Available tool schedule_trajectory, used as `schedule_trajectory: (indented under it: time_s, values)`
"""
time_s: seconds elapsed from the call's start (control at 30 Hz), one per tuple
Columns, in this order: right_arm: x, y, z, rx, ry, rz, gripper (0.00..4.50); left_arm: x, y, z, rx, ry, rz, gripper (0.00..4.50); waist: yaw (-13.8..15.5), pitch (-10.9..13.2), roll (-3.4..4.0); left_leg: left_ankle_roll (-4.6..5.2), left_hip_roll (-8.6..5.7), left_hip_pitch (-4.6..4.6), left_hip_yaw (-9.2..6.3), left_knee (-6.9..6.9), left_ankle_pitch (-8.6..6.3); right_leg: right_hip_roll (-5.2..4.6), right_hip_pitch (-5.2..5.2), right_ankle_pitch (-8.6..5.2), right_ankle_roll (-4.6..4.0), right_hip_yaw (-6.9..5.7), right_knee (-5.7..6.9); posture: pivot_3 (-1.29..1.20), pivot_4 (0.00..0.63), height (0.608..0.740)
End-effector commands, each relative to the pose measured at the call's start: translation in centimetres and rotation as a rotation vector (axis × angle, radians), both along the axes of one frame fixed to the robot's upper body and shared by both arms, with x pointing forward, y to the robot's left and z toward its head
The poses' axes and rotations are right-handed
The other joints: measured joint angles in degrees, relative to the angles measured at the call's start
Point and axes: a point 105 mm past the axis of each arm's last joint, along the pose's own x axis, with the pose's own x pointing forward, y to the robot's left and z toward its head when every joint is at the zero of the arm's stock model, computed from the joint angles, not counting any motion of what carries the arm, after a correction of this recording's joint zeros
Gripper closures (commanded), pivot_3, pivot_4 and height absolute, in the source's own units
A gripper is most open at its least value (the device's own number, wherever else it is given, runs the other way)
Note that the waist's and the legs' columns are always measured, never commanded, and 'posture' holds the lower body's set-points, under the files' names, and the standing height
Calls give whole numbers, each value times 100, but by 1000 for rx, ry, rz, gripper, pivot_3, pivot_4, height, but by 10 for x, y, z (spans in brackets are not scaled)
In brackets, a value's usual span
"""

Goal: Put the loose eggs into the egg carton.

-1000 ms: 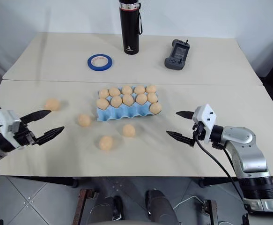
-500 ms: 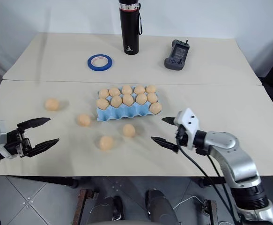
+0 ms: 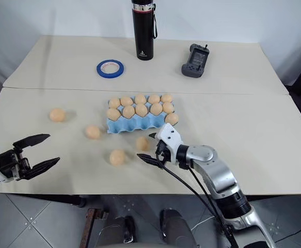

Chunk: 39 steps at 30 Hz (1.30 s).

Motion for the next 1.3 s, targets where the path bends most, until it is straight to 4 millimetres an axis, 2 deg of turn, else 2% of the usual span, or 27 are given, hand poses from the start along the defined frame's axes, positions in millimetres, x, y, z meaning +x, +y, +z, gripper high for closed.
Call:
schedule_trajectory:
  time_s: [0.03,0.13,0.37,0.47,0.63,0.7,0.87,1.0,1.13,1.3]
  values:
    - [4,9,7,27,-44,4,0,-7,-5,6,-18,-29,-49,25,-2,0,0,0,0,-1,0,0,0,0,0,0,0,0,0,0,150,740]
    - [6,14,5,28,-48,12,0,-9,-9,-3,-9,18,-87,25,-6,-1,-1,-2,0,-1,1,-1,-1,0,0,0,0,0,-2,0,150,740]
    - [13,23,0,26,-37,3,0,-9,-14,-8,-3,67,-153,25,-8,-1,-2,-1,0,0,-1,0,-1,0,0,0,-1,-1,2,0,150,740]
    - [14,22,0,39,-21,-6,554,-5,-13,-8,15,59,-145,0,-4,-1,-2,-2,0,-1,-3,-3,-1,0,-1,-2,-3,-4,0,0,150,740]
    - [14,17,4,43,-32,-12,2308,2,-13,-4,3,37,-128,0,-12,-1,-1,-3,0,-4,-2,-3,-2,-1,-1,-2,-3,-3,-3,0,150,740]
    - [13,16,9,51,-48,-13,2593,2,-13,-4,2,36,-131,0,-20,-1,-1,-3,0,-3,-2,-3,-2,0,-2,-2,-3,-3,-2,0,150,740]
    - [16,9,48,109,-152,-28,2617,3,-15,-3,-5,37,-141,0,-15,0,-1,-3,1,-6,-3,-3,-2,0,-4,-2,-3,-3,-2,0,150,740]
    - [44,1,77,143,-235,-138,2618,3,-18,-5,-9,46,-158,0,-32,0,0,-2,1,-4,-2,0,-1,-1,-4,-1,-3,-2,5,0,150,740]
    - [70,-4,71,84,-205,-197,2618,5,-20,-5,-8,43,-157,0,-41,-1,-1,-3,1,-1,-5,-2,-1,0,-5,-4,-9,-6,9,0,150,740]
    - [72,0,72,85,-224,-146,2618,10,-19,-1,-4,20,-141,0,-40,2,3,-13,1,-21,-3,-4,2,0,-18,-5,-8,-6,-2,0,150,740]
